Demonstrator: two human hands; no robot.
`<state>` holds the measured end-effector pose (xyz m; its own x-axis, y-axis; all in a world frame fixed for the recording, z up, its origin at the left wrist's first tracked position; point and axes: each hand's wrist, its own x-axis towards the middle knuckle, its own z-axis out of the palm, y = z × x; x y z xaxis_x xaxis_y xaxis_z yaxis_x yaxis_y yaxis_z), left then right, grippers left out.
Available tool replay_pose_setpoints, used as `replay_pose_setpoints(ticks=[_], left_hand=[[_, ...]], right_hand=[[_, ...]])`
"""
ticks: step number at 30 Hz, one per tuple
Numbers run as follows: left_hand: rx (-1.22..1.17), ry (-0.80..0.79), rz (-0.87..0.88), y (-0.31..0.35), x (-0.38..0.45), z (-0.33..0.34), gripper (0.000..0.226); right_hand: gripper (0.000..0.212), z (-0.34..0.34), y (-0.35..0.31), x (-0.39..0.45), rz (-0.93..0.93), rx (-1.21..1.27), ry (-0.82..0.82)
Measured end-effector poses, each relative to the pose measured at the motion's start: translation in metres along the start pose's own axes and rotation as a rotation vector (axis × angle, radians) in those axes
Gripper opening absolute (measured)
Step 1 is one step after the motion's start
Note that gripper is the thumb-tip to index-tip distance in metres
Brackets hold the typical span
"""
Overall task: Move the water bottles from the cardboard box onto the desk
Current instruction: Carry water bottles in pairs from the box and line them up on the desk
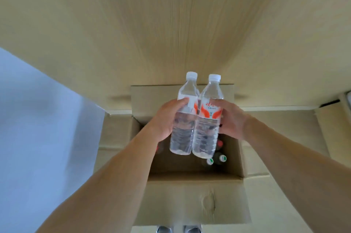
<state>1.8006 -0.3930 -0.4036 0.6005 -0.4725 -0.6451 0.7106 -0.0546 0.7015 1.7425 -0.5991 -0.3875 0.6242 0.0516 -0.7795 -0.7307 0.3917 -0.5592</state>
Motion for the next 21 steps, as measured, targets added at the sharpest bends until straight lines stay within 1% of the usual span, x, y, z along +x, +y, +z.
replay_pose_setpoints(ticks=[2,4,6,8,10,11,13,15,18,19,21], left_hand=[[-0.031,-0.008,0.014,0.035,-0.02,0.022,0.051],[-0.05,-0.036,0.023,0.069,-0.047,0.041,0.054],[-0.023,-0.082,0.053,0.096,-0.069,0.053,0.043],[0.037,-0.091,0.085,0.124,-0.094,0.066,0.032],[0.102,-0.114,0.115,0.15,-0.119,0.081,0.038],[0.122,-0.139,0.127,0.159,-0.13,0.089,0.042],[0.151,-0.175,0.158,0.179,-0.156,0.106,0.044],[0.168,-0.177,0.188,0.192,-0.178,0.123,0.042],[0.147,-0.184,0.256,0.204,-0.198,0.148,0.045],[0.13,-0.185,0.266,0.207,-0.204,0.156,0.049],[0.094,-0.214,0.282,0.211,-0.213,0.171,0.062]], right_hand=[[0.065,0.013,-0.03,-0.031,-0.038,0.108,-0.034],[0.058,0.025,-0.058,-0.069,-0.063,0.171,-0.102],[0.059,0.033,-0.079,-0.103,-0.096,0.142,-0.174],[0.067,0.038,-0.098,-0.139,-0.157,0.085,-0.262],[0.07,0.039,-0.113,-0.171,-0.23,0.047,-0.344],[0.072,0.039,-0.118,-0.184,-0.255,0.032,-0.352],[0.075,0.041,-0.13,-0.214,-0.313,-0.01,-0.317],[0.076,0.039,-0.138,-0.24,-0.377,-0.039,-0.289],[0.072,0.033,-0.144,-0.271,-0.434,-0.044,-0.241],[0.071,0.031,-0.146,-0.282,-0.463,-0.041,-0.215],[0.07,0.029,-0.147,-0.301,-0.52,-0.023,-0.185]])
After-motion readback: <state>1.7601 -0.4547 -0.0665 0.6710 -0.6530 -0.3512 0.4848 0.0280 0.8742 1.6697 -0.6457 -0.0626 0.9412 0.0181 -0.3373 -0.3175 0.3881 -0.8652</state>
